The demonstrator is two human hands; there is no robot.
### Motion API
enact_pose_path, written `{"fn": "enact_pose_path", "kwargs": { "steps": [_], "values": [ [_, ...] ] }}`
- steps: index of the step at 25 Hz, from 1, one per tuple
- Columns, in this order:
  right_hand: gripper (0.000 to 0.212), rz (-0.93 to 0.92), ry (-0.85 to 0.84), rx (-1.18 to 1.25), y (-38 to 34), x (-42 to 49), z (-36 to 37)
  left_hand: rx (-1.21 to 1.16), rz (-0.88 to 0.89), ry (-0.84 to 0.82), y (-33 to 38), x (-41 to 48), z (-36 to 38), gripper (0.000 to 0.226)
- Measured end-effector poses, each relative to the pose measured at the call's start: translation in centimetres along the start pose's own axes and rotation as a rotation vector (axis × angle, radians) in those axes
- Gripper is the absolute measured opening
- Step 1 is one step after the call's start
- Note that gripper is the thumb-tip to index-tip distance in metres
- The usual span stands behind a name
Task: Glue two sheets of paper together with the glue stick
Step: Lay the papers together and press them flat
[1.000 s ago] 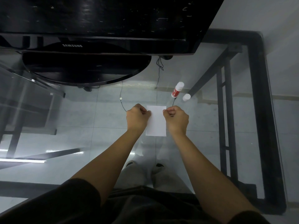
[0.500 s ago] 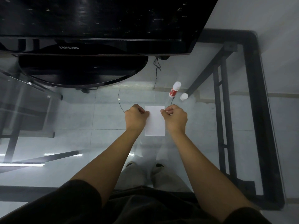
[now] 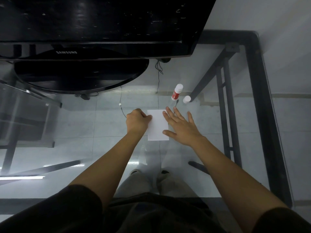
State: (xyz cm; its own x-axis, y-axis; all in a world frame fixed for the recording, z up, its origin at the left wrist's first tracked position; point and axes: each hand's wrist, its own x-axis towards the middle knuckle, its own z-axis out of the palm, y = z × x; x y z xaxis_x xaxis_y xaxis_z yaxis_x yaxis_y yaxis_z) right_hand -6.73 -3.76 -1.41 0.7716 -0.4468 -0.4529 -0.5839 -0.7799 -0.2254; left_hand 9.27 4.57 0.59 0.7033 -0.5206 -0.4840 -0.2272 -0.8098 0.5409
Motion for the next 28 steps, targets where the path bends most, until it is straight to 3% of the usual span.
{"fn": "enact_pose_path", "kwargs": {
  "steps": [2, 5, 8, 12, 18, 25, 28],
  "values": [
    [0.076, 0.011, -0.017, -0.014, -0.2, 0.0, -0.1, 0.180, 0.063, 0.052, -0.5, -0.1, -0.5, 0.030],
    [0.076, 0.021, -0.035, -0.022, -0.4, -0.2, -0.5, 0.363, 0.539, 0.097, -1.9, 0.2, -1.1, 0.035],
    [0.076, 0.035, -0.047, -0.010, -0.7, -0.3, -0.8, 0.599, 0.895, -0.053, -3.5, 1.3, -2.1, 0.048],
    [0.077, 0.024, -0.054, 0.009, -0.8, -0.2, -0.9, 0.996, 0.958, -0.204, -4.4, 2.6, -2.9, 0.061],
    [0.077, 0.015, -0.052, 0.013, -0.7, 0.1, -0.6, 1.201, 1.151, -0.299, -5.4, 1.4, -3.8, 0.072],
    [0.078, 0.023, -0.062, 0.018, -0.6, 0.1, -0.6, 1.197, 1.280, -0.495, -6.7, 0.0, -4.8, 0.069],
    [0.077, 0.021, -0.062, 0.045, -0.6, 0.1, -0.5, 0.983, 1.170, -0.504, -5.8, 0.3, -4.8, 0.062]
  ]
}}
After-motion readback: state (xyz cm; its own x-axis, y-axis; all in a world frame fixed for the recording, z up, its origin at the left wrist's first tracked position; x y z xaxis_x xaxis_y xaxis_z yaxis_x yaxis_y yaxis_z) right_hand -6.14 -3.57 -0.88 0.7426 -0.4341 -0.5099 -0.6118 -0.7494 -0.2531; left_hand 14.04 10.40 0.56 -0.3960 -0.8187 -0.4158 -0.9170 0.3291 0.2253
